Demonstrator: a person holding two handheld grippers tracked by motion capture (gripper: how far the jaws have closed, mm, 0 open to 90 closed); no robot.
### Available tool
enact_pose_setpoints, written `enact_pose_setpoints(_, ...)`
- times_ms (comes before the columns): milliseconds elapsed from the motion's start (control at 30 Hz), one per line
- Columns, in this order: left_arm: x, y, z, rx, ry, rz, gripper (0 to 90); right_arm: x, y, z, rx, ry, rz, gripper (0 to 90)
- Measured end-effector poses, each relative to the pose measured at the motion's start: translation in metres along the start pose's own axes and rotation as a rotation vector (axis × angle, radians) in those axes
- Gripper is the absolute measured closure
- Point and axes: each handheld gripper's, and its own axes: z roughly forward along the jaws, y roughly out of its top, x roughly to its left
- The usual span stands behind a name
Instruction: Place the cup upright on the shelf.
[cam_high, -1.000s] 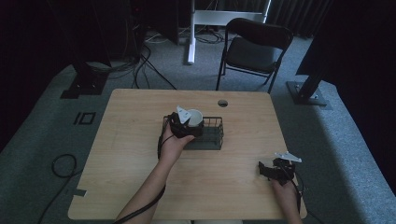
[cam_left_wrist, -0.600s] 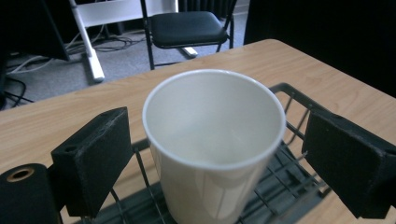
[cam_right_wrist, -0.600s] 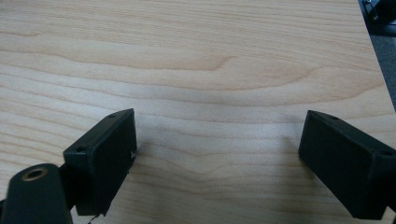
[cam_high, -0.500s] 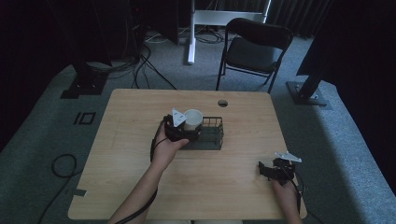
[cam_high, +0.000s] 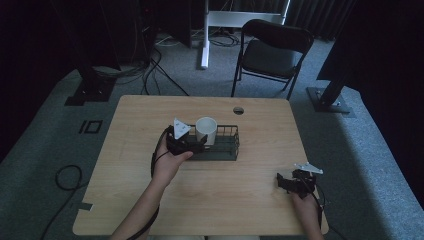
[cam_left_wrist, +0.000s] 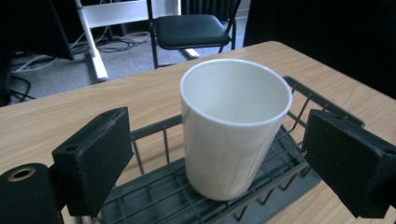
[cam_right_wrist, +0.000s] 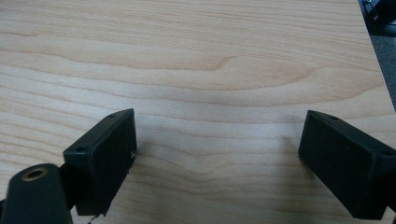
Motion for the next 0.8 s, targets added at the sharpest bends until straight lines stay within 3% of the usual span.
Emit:
enact_pose_setpoints(67, 0.001, -0.001, -0.004, -0.004, -0.013, -0.007, 10.2, 0.000, 0.000, 0.000, 0.000, 0.000, 0.000, 10.8)
enact_pose_setpoints(467, 0.009, -0.011, -0.027, -0.020, 0.009, 0.013, 10.1, 0.000, 0.000, 0.000, 0.000, 0.000, 0.002, 10.8)
enact_pose_setpoints(800, 0.020, -0.033, -0.047, -0.025, 0.018, -0.006, 10.0, 0.000, 0.000, 0.000, 0.000, 0.000, 0.001, 10.8)
